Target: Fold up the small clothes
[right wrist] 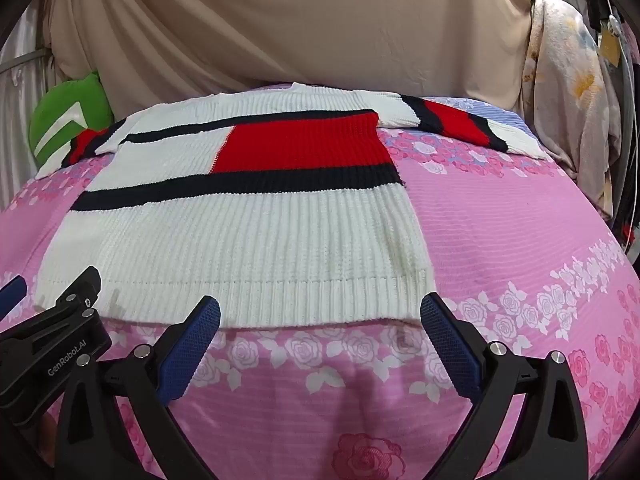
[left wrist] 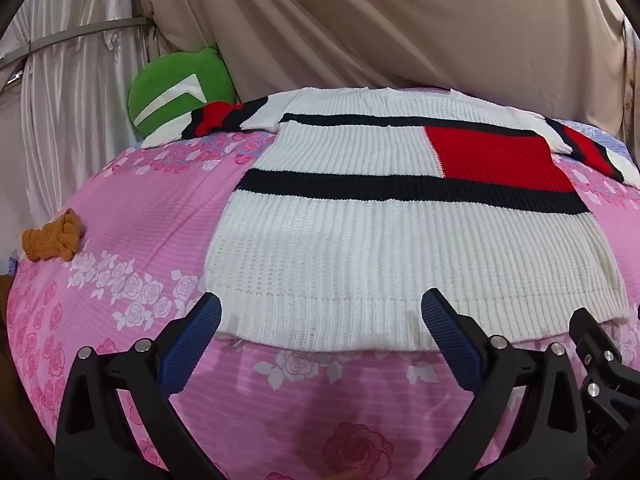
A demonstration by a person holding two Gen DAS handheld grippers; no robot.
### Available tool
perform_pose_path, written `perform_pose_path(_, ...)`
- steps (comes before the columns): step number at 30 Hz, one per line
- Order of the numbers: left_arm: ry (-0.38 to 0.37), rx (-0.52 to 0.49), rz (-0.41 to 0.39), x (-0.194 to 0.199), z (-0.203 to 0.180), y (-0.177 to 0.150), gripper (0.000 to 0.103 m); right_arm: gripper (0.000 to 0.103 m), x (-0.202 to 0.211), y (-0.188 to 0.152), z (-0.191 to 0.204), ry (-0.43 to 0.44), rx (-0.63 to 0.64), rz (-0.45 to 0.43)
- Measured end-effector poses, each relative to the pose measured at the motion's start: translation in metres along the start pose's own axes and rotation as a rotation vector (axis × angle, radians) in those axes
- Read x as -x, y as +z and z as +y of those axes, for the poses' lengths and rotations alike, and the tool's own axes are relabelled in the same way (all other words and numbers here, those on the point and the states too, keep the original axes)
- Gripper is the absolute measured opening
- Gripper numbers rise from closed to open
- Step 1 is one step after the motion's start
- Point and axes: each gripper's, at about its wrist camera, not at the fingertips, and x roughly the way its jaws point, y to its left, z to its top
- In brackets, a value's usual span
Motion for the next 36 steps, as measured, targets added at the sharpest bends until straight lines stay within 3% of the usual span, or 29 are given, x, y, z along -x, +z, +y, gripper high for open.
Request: perform_pose_path(36, 0.024, -0.024, 0.001, 0.0004, -0.0043, -0.0022, 0.098, 0.098, -0.0025, -0.0002, 0.0016, 0.004, 0.012, 0.021)
